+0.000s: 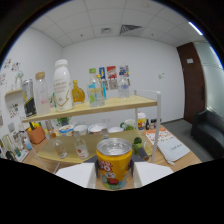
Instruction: Make me a cup of Vodka Sunrise.
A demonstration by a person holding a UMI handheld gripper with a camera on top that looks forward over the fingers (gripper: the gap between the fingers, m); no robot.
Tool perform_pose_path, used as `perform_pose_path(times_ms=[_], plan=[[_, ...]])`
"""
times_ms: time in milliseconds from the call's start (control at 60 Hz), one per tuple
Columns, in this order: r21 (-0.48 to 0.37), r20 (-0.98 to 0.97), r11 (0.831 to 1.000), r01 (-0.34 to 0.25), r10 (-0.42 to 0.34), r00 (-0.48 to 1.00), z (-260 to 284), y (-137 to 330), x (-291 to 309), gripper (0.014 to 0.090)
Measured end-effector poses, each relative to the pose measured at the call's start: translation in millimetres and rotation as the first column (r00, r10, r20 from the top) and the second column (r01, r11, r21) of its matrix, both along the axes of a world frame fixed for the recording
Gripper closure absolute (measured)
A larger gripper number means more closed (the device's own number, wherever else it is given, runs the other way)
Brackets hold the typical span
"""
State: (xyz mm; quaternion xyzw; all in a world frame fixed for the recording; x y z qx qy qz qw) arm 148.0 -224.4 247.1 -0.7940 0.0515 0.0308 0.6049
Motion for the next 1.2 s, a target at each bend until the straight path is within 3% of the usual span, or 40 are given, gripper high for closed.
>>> perform_pose_path(times_ms=[250,383,500,633,800,967,1050,1200], plan=[[-0.05,0.056,0.999,-0.001,0.004,0.998,-61.3,7.4,-14.2,0.0541],[-0.057,0.267,0.998,-0.021,0.035,0.963,-56.0,12.2,-18.0,0.0542],[-0.081,0.523,0.995,-0.051,0.086,0.848,-50.8,17.8,-21.2,0.0542],[-0.121,0.78,0.988,-0.098,0.156,0.606,-47.1,24.4,-29.8,0.0545],[-0.202,0.959,0.969,-0.144,0.226,0.17,-52.3,34.9,-40.8,0.0542],[-0.254,0.943,0.946,-0.202,0.197,-0.266,-49.1,40.8,-58.1,0.0539],[-0.279,0.878,0.939,-0.199,0.166,-0.449,-47.8,42.5,-63.0,0.0543],[-0.324,0.794,0.92,-0.222,0.136,-0.592,-55.1,40.5,-73.2,0.0541]])
